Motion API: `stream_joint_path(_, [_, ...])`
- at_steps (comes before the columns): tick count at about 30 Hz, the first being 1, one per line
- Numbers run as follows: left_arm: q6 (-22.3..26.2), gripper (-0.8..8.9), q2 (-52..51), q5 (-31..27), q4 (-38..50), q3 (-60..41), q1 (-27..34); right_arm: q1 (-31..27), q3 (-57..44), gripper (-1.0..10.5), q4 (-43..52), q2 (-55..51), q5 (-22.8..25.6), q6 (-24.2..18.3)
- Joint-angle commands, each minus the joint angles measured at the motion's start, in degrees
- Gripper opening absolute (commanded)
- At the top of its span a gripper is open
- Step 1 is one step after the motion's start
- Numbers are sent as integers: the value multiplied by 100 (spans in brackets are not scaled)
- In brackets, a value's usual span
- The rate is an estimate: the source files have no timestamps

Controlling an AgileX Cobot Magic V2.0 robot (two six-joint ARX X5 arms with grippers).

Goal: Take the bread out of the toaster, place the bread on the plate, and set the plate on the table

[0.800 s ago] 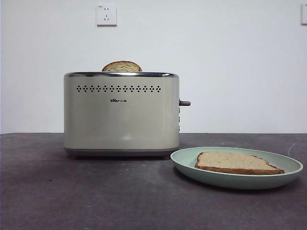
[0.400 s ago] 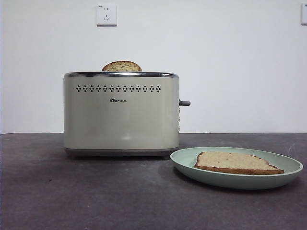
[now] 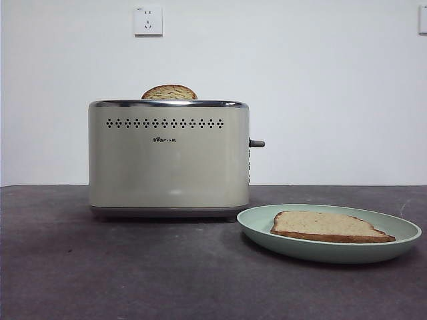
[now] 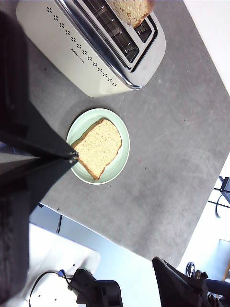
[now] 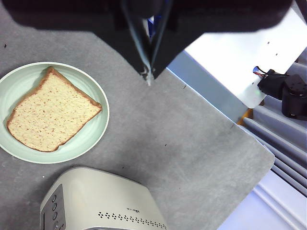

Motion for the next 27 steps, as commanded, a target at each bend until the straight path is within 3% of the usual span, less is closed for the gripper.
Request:
stream_joint_path(1, [48,-5,-15,-2,28,0,4,13,-28,2,33,-4,15,-59])
stream_joint_path(7, [74,-5,-15,-61,72,0,7,13,-28,2,33,-4,15,-59])
stream_joint_path(11, [345,-5,-17,-750,284,0,120,13,-28,2,33,-4,15,-59])
stream_joint_path(13, [802,-4,-48,-1121,660,-11,358,13,-28,2,33,-4,15,-59])
stream_joint_path(16, [1086,-4,-203,-1150,1266,-103,828,13,-28,2,33,-4,15,-59])
stream_joint_path(21, [1132,-4,-994,-833,2490,-986,1805,11,-28,2,33,-2,15,-59])
stream_joint_path(27, [1130,-4,-2288,-1287,3668,-2848,2774,13,-28,2,33,2,15,-59])
